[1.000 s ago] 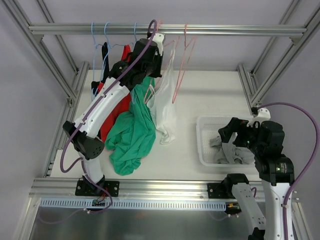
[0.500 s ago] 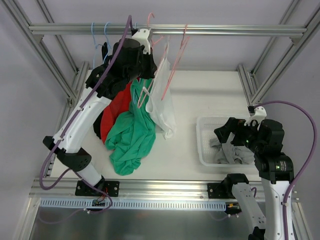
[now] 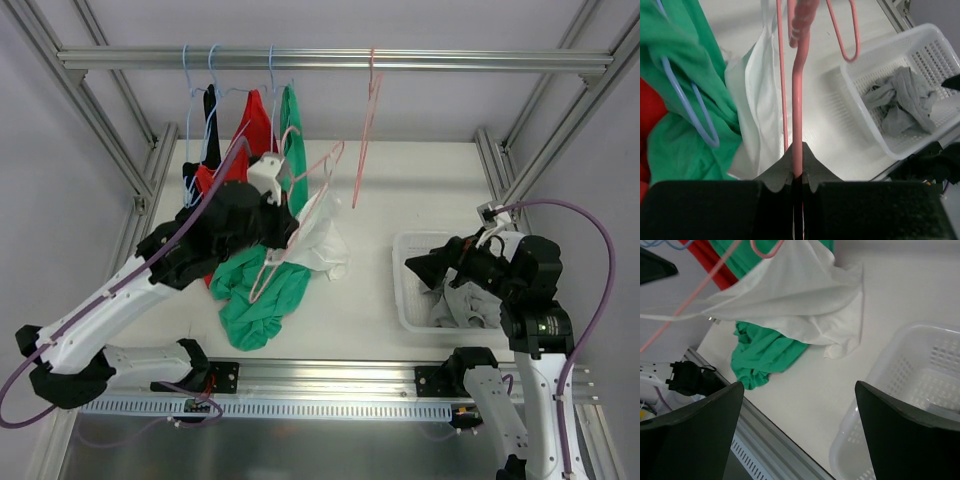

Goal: Remove the tank top from the hanger

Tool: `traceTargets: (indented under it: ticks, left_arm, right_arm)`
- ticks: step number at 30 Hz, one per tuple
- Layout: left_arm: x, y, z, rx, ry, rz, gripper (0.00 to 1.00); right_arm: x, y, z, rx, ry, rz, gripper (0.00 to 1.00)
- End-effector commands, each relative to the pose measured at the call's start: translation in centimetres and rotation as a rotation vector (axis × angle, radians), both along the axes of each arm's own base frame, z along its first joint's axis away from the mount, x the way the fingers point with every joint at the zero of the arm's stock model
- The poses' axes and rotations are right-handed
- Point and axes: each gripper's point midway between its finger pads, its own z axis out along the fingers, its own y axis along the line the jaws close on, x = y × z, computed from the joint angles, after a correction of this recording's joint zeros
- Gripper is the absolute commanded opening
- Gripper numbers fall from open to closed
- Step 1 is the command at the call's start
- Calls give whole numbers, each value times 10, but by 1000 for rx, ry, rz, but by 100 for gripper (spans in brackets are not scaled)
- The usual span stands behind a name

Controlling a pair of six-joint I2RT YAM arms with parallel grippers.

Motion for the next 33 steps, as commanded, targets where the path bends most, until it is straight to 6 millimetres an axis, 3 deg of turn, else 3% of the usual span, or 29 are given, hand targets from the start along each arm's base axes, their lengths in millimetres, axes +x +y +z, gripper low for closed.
traceTargets:
  ticks: [1, 2, 4, 5, 7, 8, 9, 10, 11, 12, 13, 15, 17, 27, 29, 31, 32, 33]
  left_arm:
    - [-31, 15, -11, -93, 24, 21, 0]
    - [-41, 17, -43, -55, 76, 6, 0]
    - [-64, 21, -58, -85, 111, -40, 0]
    - [-75, 22, -86, -56, 160, -61, 0]
    - [-96, 26, -97, -84, 184, -117, 0]
    - [-109, 25, -115, -80, 234, -152, 0]
    - [-116, 25, -122, -82, 251, -178, 0]
    - [-128, 26, -131, -82, 264, -216, 0]
    - [-134, 25, -134, -91, 278, -233, 0]
    - [-142, 23, -137, -99, 293, -267, 0]
    - [-148, 21, -140, -114, 301, -294, 0]
    - [-160, 13, -139, -147, 338, -343, 0]
    - [-165, 4, -133, -184, 341, -377, 0]
    - [-172, -19, -109, -230, 335, -447, 0]
    - [-173, -21, -107, -232, 334, -457, 0]
    - [-174, -20, -102, -237, 320, -472, 0]
    - [-173, -19, -100, -244, 312, -463, 0]
    - [-172, -18, -100, -247, 307, -460, 0]
  right_arm:
    - [-9, 29, 26, 135, -116, 202, 99]
    - [-11, 33, 27, 163, -106, 223, 99]
    - [-16, 43, 27, 180, -146, 286, 99]
    - [-16, 47, 15, 188, -119, 298, 99]
    - [-18, 57, 8, 182, -130, 312, 98]
    - [-15, 61, -7, 167, -117, 310, 96]
    - [-14, 68, -15, 152, -119, 294, 95]
    - [-9, 72, -15, 152, -159, 289, 92]
    - [-7, 78, -35, 140, -134, 290, 90]
    - [0, 80, -38, 136, -156, 262, 88]
    - [-3, 94, -41, 143, -168, 302, 85]
    - [9, 100, -55, 96, -181, 257, 81]
    - [5, 118, -69, 37, -167, 296, 75]
    - [36, 130, -105, -62, -122, 193, 45]
    - [39, 129, -105, -57, -127, 173, 29]
    - [40, 131, -105, -56, -128, 172, 24]
    - [40, 131, -103, -53, -131, 175, 15]
    - [41, 132, -102, -51, -131, 175, 0]
